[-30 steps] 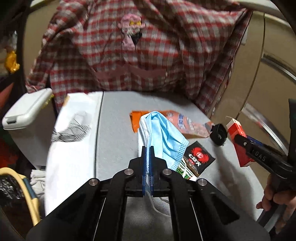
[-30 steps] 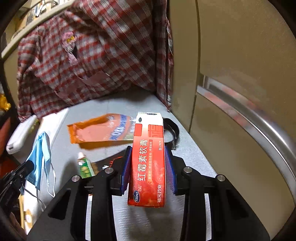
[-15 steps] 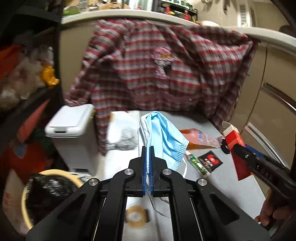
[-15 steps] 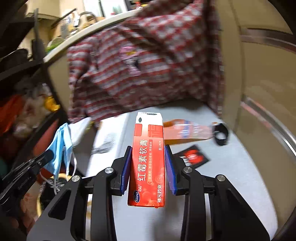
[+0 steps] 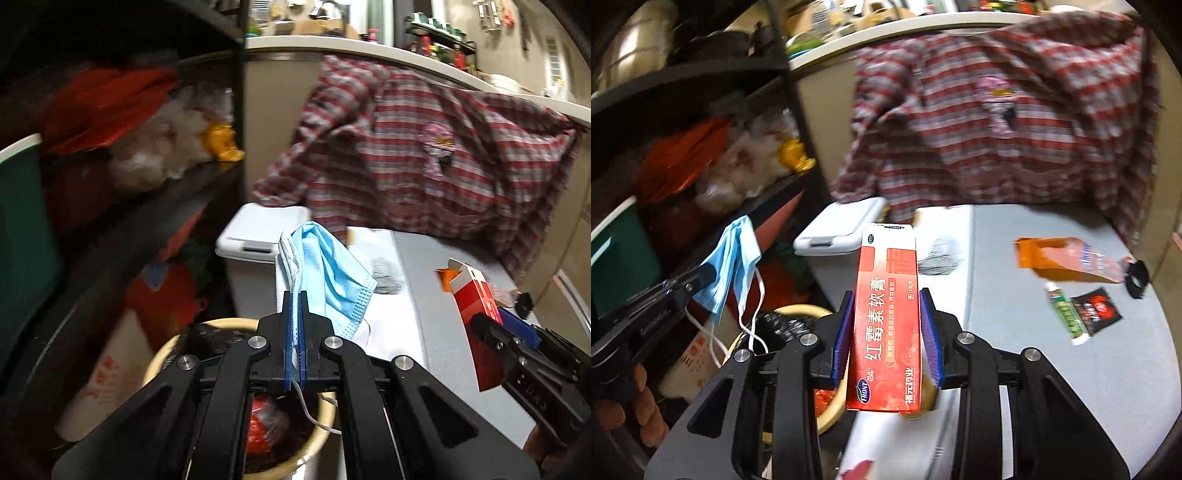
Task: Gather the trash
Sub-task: 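Carry the mask and red box to the bin and open both grippers over it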
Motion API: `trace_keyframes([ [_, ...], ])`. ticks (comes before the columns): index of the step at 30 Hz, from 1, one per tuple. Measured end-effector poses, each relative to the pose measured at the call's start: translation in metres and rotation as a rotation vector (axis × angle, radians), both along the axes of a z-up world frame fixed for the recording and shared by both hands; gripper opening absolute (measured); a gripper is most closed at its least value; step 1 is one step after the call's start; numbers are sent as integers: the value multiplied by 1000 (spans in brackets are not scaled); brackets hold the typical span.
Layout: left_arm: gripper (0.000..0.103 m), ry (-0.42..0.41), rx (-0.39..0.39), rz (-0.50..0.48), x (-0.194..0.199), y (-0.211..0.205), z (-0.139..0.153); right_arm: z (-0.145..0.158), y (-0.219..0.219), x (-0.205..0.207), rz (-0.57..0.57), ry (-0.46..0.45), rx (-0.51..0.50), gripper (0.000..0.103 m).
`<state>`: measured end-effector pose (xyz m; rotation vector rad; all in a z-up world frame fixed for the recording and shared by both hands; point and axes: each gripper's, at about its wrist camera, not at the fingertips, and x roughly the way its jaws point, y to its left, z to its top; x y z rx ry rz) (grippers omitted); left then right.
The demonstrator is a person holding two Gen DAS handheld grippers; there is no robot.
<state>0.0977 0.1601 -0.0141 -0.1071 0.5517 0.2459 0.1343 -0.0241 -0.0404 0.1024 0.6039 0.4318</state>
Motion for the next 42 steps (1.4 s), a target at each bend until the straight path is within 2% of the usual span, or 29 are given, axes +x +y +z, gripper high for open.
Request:
trace_keyframes([
  [7,2,13,21,65,-11,33,-5,-6,48,-6,79,2,-37,35],
  [20,2,64,13,133,-15,78,-24,-24,106,-2,151,31,-75,35],
  [42,3,174,14,154,-2,97,-54,-46,147,7,197,81,-125,37],
])
